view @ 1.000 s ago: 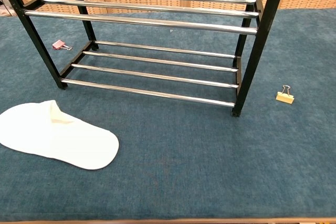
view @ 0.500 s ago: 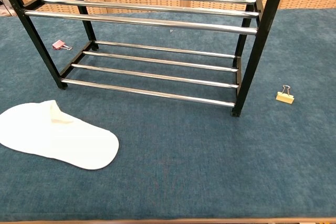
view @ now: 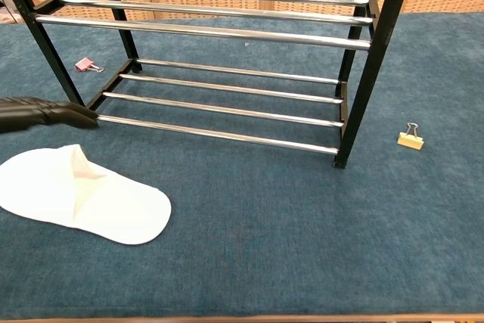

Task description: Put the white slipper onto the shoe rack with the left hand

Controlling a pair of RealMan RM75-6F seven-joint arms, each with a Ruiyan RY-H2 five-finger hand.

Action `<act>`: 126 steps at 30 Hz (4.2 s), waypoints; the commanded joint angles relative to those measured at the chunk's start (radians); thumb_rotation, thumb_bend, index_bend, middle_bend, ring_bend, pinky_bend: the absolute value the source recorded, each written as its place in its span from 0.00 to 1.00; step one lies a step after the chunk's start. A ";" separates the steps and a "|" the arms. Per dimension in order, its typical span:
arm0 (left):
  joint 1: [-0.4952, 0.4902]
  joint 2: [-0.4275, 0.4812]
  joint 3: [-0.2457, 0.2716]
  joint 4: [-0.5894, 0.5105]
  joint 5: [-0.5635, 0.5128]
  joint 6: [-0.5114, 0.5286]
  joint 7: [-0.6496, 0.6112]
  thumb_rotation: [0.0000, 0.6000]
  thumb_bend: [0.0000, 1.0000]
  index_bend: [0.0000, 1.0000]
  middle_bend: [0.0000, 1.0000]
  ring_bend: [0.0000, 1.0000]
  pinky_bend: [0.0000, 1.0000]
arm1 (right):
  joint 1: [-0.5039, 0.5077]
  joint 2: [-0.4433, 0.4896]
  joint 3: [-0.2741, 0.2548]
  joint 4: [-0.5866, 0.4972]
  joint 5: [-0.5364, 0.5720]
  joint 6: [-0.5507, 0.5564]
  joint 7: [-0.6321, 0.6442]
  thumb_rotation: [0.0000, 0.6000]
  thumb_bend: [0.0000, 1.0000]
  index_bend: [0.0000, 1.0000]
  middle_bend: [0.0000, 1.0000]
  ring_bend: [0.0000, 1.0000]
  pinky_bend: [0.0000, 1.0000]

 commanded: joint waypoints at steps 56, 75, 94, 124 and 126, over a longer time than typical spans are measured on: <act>-0.205 -0.182 0.138 -0.129 -0.396 -0.270 0.389 1.00 0.14 0.00 0.00 0.00 0.00 | 0.017 -0.020 0.001 0.003 0.031 -0.024 -0.045 1.00 0.00 0.00 0.00 0.00 0.00; -0.207 -0.281 0.056 -0.060 -0.439 -0.237 0.453 1.00 0.14 0.00 0.00 0.00 0.00 | 0.020 -0.022 0.002 0.004 0.039 -0.028 -0.048 1.00 0.00 0.00 0.00 0.00 0.00; -0.175 -0.244 0.154 -0.089 -0.465 -0.209 0.579 1.00 0.14 0.00 0.00 0.00 0.00 | 0.018 -0.018 0.003 0.004 0.038 -0.024 -0.037 1.00 0.00 0.00 0.00 0.00 0.00; -0.084 -0.065 0.350 0.068 -0.163 -0.058 0.264 1.00 0.15 0.00 0.00 0.00 0.00 | 0.017 -0.024 -0.001 0.000 0.034 -0.023 -0.052 1.00 0.00 0.00 0.00 0.00 0.00; -0.070 -0.049 0.359 0.088 -0.145 -0.024 0.229 1.00 0.15 0.00 0.00 0.00 0.00 | 0.017 -0.024 -0.001 -0.001 0.032 -0.022 -0.051 1.00 0.00 0.00 0.00 0.00 0.00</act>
